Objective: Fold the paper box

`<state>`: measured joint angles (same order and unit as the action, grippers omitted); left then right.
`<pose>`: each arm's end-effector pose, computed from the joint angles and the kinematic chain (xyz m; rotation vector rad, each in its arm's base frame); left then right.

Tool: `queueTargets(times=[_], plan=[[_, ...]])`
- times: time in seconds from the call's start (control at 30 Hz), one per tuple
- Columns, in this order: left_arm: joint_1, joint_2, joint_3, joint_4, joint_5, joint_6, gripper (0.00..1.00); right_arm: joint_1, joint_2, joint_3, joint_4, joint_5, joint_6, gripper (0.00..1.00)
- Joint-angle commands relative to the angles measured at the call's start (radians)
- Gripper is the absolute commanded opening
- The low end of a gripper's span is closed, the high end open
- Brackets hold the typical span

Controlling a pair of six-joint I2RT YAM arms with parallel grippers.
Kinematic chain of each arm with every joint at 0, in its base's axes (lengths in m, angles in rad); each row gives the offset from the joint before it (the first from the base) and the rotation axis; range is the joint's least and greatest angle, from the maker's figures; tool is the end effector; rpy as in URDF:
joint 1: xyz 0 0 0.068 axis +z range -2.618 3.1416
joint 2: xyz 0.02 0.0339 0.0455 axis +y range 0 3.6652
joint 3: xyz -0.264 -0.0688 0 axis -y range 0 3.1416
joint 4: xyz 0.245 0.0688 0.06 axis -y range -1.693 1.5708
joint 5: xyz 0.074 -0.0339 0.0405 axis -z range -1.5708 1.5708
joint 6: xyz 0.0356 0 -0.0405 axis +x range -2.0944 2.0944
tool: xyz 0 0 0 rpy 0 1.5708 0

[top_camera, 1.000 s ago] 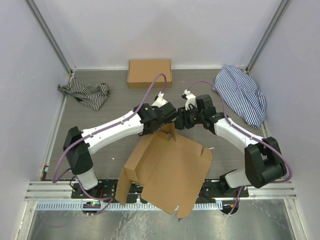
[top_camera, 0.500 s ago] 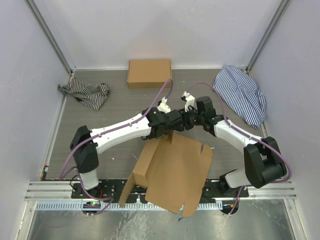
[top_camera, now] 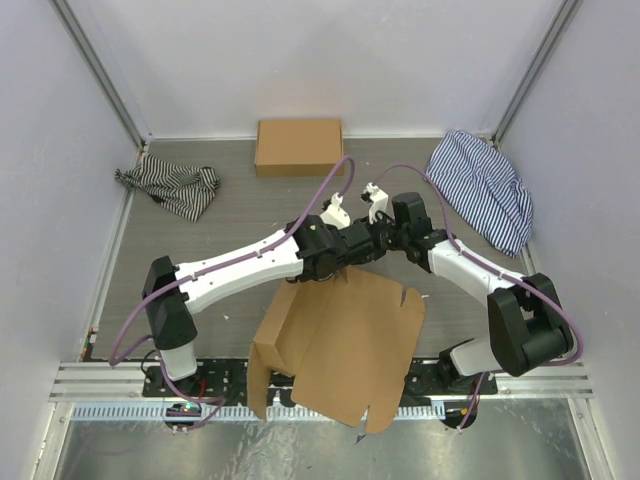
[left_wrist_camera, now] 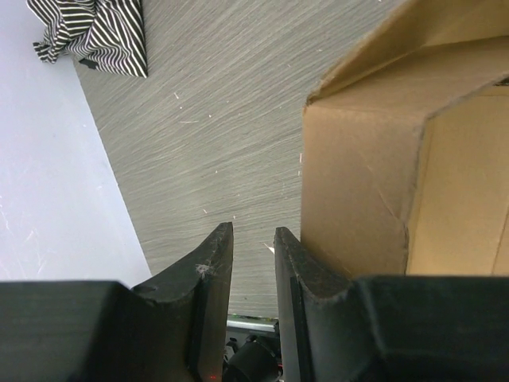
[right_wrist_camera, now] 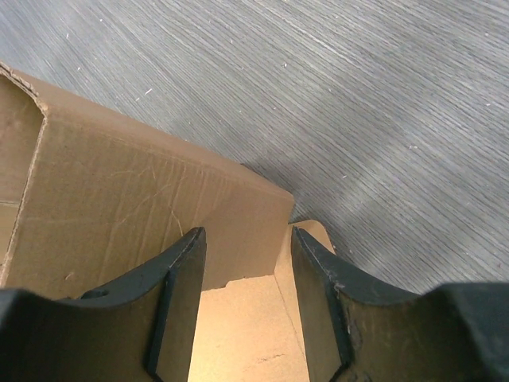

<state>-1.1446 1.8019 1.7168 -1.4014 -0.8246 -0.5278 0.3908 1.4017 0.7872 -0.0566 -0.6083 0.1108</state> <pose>0.1635 -0.2969 0.3116 0.6870 2.3025 0.6291 0.2615 0.1297 0.2173 -0.6493 2.1724 0.9503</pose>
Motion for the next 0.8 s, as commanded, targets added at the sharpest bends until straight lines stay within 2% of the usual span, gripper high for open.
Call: queueTargets(times=[0.0, 0.17, 0.4, 0.77], plan=[[-0.014, -0.029, -0.002, 0.016, 0.018, -0.019, 0.35, 0.004, -0.013, 0.012, 0.046, -0.022, -0.006, 0.52], [-0.021, -0.005, -0.048, 0.017, 0.038, -0.048, 0.34, 0.004, -0.012, 0.015, 0.040, -0.021, -0.003, 0.52], [-0.059, 0.040, -0.019, -0.049, -0.005, -0.089, 0.34, 0.005, -0.010, 0.016, 0.043, -0.024, 0.007, 0.52], [-0.092, -0.028, 0.019, -0.068, 0.010, -0.112, 0.34, 0.006, 0.004, 0.022, 0.037, -0.014, 0.009, 0.52]])
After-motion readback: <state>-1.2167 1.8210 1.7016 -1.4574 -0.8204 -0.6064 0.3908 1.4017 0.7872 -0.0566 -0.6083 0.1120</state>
